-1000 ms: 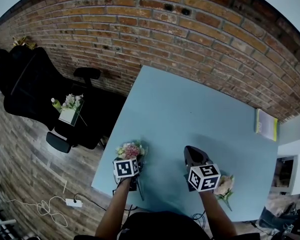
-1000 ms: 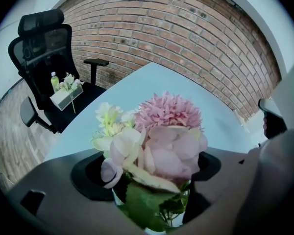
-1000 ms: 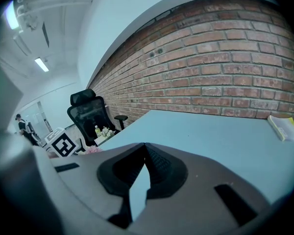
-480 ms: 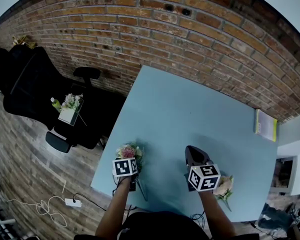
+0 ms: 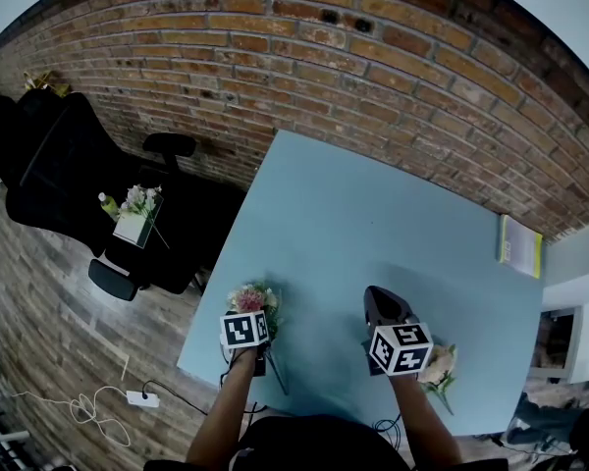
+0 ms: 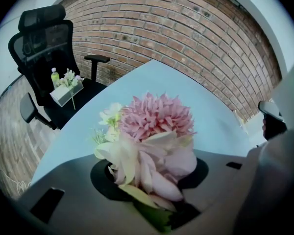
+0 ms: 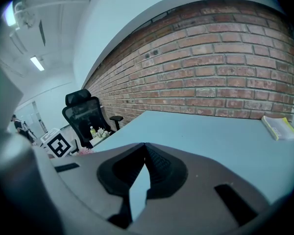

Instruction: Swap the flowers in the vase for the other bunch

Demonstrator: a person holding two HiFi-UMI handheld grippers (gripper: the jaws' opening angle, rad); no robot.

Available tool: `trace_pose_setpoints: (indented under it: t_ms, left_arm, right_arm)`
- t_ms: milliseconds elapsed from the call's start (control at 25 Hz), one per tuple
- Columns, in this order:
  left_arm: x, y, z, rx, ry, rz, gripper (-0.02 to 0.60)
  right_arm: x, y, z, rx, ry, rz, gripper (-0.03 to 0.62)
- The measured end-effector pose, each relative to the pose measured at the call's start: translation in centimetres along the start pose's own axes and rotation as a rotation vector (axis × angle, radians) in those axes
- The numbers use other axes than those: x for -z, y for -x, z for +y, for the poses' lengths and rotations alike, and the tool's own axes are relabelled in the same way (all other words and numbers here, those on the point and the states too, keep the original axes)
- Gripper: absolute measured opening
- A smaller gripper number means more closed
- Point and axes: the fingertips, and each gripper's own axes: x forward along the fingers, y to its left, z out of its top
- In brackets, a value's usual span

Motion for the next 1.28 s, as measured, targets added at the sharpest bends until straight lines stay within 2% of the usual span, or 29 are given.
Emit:
trace_pose_setpoints:
  t_ms: [680, 1280]
  left_arm:
    - [-0.4, 1.5, -1.6, 0.026, -0.027, -0.038, 0.199]
    - [-2.0, 5.6, -3.3, 0.053, -0.071, -0.144, 0.199]
  right_arm:
    - [-0.6, 1.6, -0.7, 0.018, 0.0, -0.018, 0.014]
    - [-1.2, 3.7, -0.1, 0.005, 0.007, -0.062, 0.014]
